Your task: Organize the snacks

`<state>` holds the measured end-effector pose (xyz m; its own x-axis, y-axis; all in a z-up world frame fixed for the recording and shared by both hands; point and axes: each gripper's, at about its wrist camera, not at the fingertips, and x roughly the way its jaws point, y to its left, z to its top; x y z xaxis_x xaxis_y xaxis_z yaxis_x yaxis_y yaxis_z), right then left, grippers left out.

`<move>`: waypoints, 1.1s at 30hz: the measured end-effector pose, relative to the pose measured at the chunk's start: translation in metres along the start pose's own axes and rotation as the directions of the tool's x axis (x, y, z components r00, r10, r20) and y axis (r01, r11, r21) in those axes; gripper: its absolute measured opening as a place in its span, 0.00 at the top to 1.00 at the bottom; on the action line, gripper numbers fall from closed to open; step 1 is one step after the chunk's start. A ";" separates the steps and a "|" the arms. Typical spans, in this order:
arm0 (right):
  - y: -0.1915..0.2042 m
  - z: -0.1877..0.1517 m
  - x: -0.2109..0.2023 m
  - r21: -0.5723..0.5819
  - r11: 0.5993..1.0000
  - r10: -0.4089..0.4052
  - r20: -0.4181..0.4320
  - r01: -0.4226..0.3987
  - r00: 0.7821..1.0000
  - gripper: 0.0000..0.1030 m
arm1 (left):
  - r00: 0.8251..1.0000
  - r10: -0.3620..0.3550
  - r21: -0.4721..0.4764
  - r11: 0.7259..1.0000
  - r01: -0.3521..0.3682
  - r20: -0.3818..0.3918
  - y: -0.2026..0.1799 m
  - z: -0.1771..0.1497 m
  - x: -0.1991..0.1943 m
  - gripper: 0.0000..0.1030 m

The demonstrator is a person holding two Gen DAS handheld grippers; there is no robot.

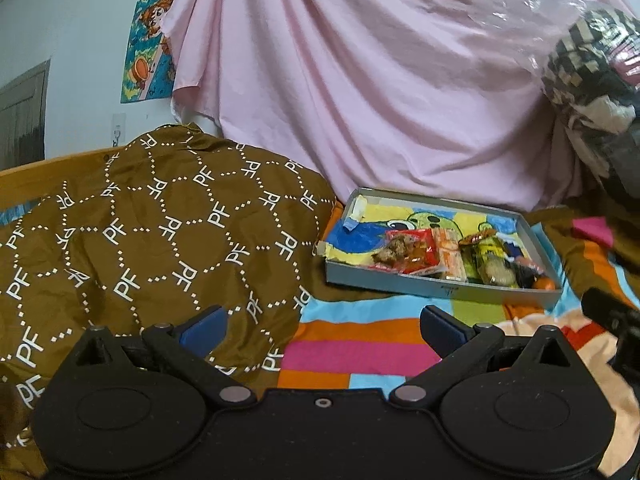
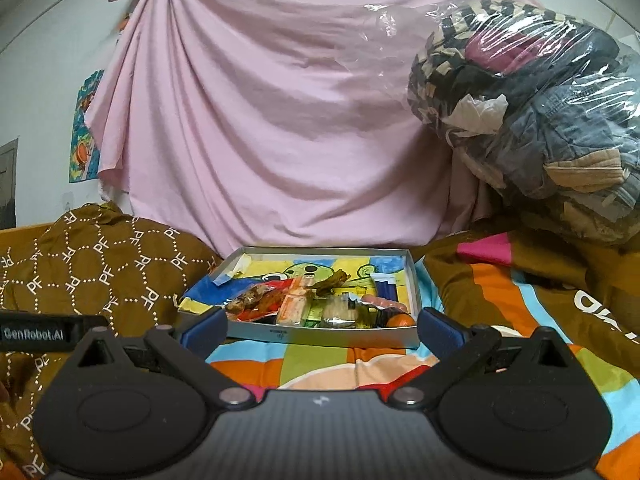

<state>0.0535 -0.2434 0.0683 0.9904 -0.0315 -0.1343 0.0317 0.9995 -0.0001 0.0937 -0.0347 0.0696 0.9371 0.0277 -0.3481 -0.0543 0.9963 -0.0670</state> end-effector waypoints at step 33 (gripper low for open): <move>0.021 -0.043 -0.038 0.063 0.995 -0.069 -0.105 0.076 0.992 0.00 | 0.996 -0.091 0.031 0.995 0.092 -0.024 0.036 -0.054 -0.026 0.01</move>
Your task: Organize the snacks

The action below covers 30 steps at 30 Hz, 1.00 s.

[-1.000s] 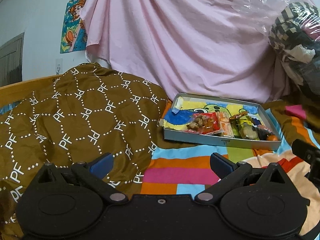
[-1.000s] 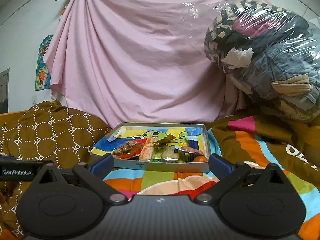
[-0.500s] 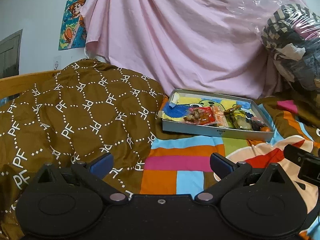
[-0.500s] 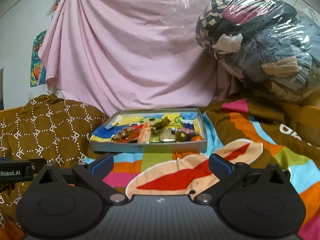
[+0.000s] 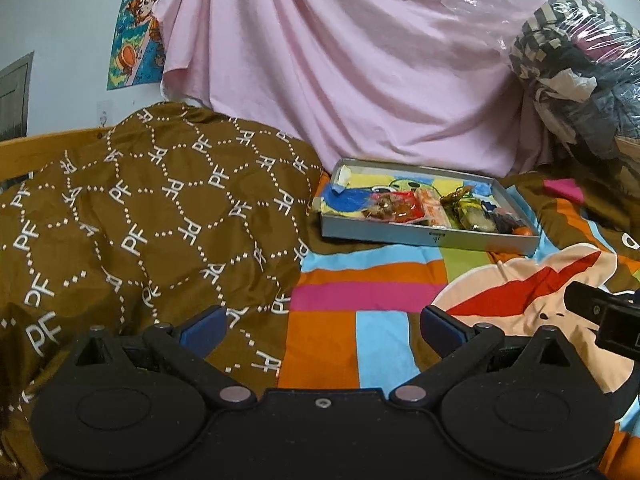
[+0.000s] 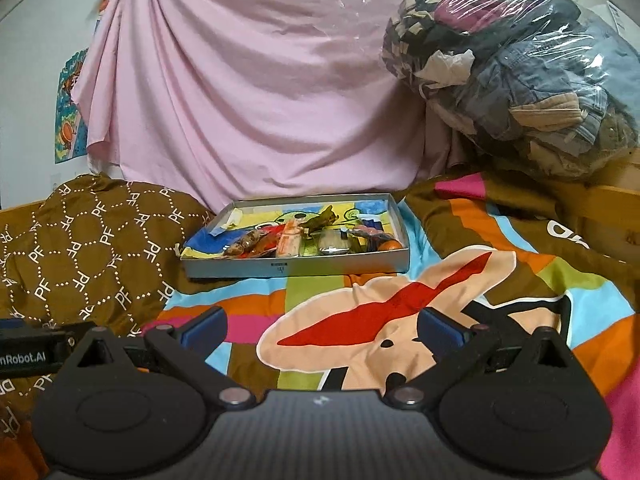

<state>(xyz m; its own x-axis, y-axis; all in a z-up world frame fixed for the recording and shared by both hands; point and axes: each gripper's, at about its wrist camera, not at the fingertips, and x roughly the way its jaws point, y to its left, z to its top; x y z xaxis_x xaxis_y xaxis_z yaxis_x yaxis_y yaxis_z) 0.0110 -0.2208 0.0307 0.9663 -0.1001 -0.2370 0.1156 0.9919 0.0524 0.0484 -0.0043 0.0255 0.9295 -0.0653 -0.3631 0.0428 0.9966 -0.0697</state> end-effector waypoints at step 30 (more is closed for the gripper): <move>0.017 -0.010 0.009 -0.043 0.996 0.070 -0.056 -0.072 0.996 0.00 | 0.995 0.093 0.001 0.996 -0.093 -0.031 0.012 -0.003 0.004 0.01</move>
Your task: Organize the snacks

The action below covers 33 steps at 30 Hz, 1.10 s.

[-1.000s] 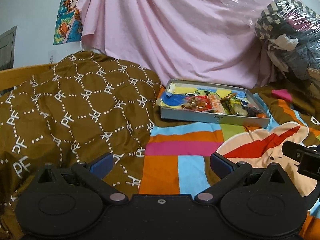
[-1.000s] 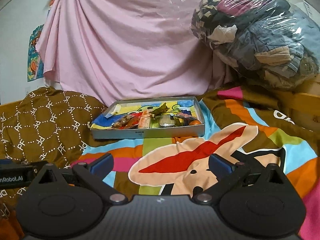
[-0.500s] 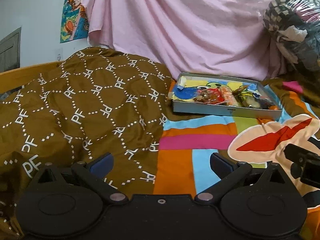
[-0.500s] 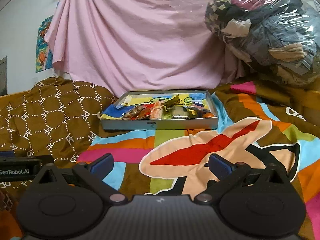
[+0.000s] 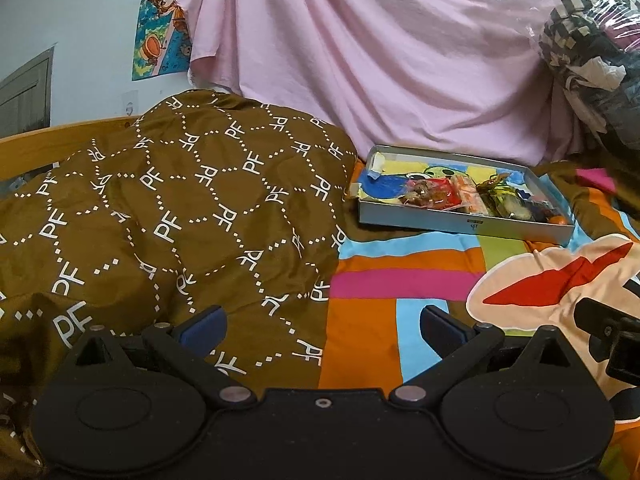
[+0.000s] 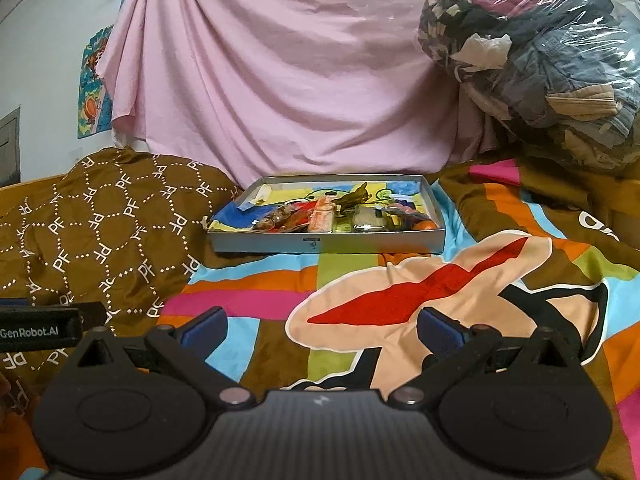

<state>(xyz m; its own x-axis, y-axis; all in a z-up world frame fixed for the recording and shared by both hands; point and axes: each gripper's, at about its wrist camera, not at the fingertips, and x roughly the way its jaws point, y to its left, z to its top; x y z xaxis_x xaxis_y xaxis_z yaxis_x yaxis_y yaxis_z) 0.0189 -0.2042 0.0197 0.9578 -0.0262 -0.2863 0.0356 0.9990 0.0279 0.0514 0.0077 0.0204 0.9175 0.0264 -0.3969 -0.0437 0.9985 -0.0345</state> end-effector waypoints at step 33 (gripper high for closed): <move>0.001 0.000 0.001 -0.004 1.000 0.022 -0.010 -0.022 1.000 0.00 | 1.000 0.003 -0.001 1.000 -0.003 0.000 0.000 -0.001 -0.001 0.01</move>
